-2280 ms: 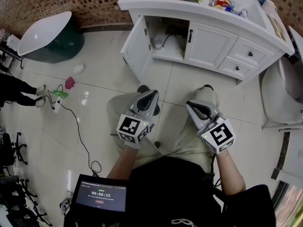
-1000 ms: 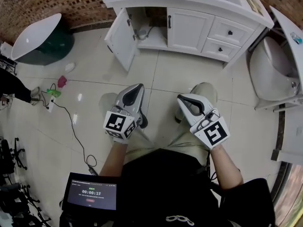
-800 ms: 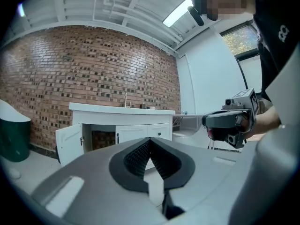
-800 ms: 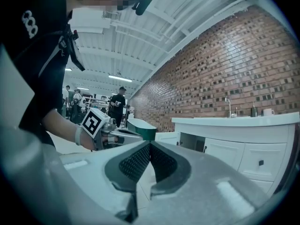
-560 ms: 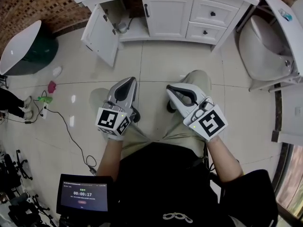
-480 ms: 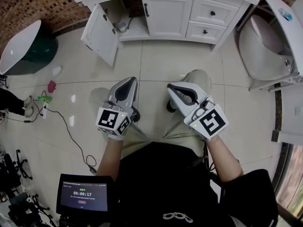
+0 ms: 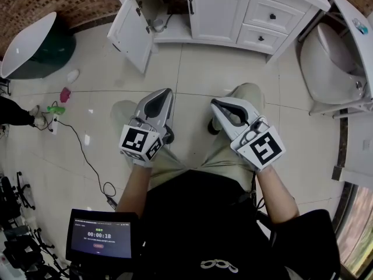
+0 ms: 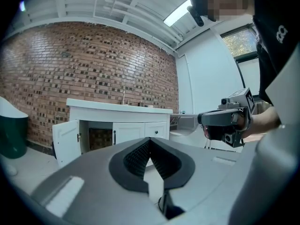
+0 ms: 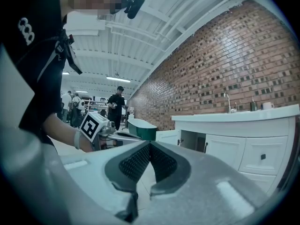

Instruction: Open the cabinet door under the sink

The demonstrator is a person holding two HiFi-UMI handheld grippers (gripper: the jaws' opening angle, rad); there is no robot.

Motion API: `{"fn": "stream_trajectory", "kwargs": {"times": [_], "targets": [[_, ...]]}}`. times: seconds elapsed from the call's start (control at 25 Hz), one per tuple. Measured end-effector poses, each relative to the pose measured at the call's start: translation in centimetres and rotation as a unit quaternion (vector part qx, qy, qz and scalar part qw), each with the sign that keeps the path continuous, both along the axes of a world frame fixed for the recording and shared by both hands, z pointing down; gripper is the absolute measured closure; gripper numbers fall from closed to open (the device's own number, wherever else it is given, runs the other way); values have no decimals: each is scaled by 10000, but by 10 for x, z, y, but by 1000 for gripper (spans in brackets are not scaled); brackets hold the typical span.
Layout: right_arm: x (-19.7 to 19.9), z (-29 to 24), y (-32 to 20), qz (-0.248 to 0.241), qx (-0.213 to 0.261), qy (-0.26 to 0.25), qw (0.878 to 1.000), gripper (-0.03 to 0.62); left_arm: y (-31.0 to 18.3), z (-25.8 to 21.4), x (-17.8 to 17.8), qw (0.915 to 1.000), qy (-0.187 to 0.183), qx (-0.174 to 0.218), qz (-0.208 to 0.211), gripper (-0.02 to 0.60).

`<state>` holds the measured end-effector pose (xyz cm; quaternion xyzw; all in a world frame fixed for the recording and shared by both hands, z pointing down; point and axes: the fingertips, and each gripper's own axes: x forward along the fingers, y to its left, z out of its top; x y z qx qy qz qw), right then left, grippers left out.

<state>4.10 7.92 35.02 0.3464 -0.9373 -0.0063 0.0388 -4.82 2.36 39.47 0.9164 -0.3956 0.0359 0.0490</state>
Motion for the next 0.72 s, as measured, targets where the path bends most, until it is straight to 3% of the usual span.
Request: {"fn": "stream_trajectory", "kwargs": {"times": [0.72], "targets": [[-4,4,-2,-27,-4,39,10000,603,2,0,-5,9999,112,-47,-19,566]]}}
